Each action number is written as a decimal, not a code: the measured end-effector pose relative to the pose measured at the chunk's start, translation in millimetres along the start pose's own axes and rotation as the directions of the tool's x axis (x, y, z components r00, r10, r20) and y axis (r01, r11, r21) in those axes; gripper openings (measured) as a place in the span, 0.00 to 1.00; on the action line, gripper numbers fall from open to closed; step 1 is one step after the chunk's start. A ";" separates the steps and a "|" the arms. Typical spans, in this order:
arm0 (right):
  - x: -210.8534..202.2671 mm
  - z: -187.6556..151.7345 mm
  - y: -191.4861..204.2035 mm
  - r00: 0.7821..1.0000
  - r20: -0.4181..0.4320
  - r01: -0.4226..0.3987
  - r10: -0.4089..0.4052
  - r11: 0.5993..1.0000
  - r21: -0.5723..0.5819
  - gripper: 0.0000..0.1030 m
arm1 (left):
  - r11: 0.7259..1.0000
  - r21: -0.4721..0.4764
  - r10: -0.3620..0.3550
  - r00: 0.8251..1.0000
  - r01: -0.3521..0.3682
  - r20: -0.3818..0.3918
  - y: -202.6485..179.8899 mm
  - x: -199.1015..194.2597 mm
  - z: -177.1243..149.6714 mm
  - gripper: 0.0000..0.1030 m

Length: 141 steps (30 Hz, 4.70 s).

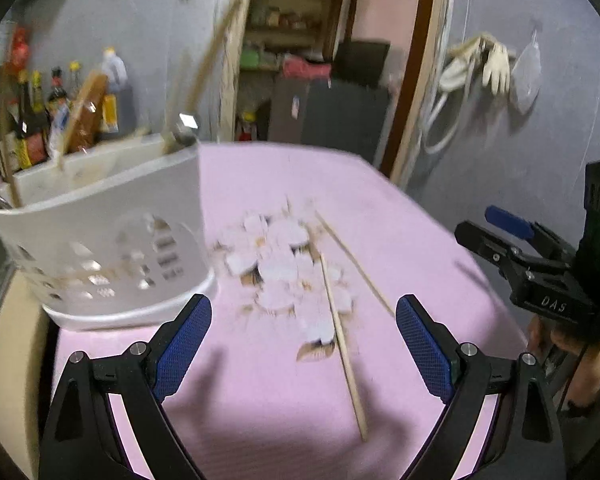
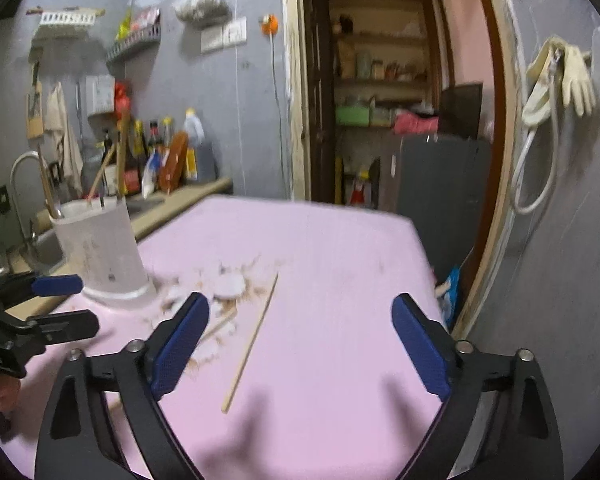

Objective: Organize utensils
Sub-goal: 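Move both open tools back from the basket to the remaining wooden chopsticks, then grasp a wooden chopstick with the left tool while the right tool grasps the other chopstick, then lift and carry the chopstick with the left tool while the right tool carries its chopstick to the basket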

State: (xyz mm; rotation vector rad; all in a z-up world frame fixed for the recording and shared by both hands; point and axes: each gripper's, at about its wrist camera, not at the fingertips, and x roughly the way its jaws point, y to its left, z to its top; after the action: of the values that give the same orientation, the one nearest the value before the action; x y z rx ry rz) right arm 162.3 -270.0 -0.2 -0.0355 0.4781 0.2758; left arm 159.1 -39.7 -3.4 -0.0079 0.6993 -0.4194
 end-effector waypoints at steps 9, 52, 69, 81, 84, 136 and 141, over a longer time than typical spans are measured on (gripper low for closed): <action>39.0 -12.5 -4.0 0.975 -0.203 -0.089 0.090 0.996 0.014 0.53 | 0.998 0.007 -0.060 0.972 0.064 -0.228 -1.7 54.6 -0.2 0.52; 155.8 17.7 -1.9 0.831 -0.506 -0.168 0.231 0.972 0.167 0.03 | 1.000 0.014 0.015 0.919 -0.010 -0.393 1.8 97.7 32.5 0.02; 2.0 30.7 23.6 0.960 0.162 -0.251 0.227 0.957 0.148 0.03 | 0.993 -0.080 -0.073 0.976 0.091 0.205 0.0 -21.9 26.2 0.02; -41.8 74.8 78.2 0.847 0.482 -0.264 0.225 0.964 0.014 0.03 | 0.996 -0.086 0.049 0.850 -0.005 0.524 5.1 -93.5 55.6 0.02; -39.7 85.4 88.2 0.819 0.515 -0.301 0.253 0.953 0.011 0.03 | 0.995 -0.090 0.082 0.823 -0.038 0.562 12.9 -109.0 63.5 0.02; 85.1 101.2 187.9 0.764 0.544 -0.383 0.346 0.923 -0.048 0.03 | 0.895 -0.408 0.419 0.650 -0.179 0.634 186.0 -90.0 56.1 0.02; 85.1 98.7 186.7 0.768 0.532 -0.384 0.356 0.921 -0.061 0.03 | 0.896 -0.398 0.421 0.667 -0.197 0.615 182.3 -85.7 52.4 0.02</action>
State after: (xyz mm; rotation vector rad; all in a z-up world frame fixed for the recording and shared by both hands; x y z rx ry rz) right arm 228.7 -59.1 54.1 0.1882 -0.0782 0.6442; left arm 200.9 152.8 63.7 -0.3193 -0.0043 0.0534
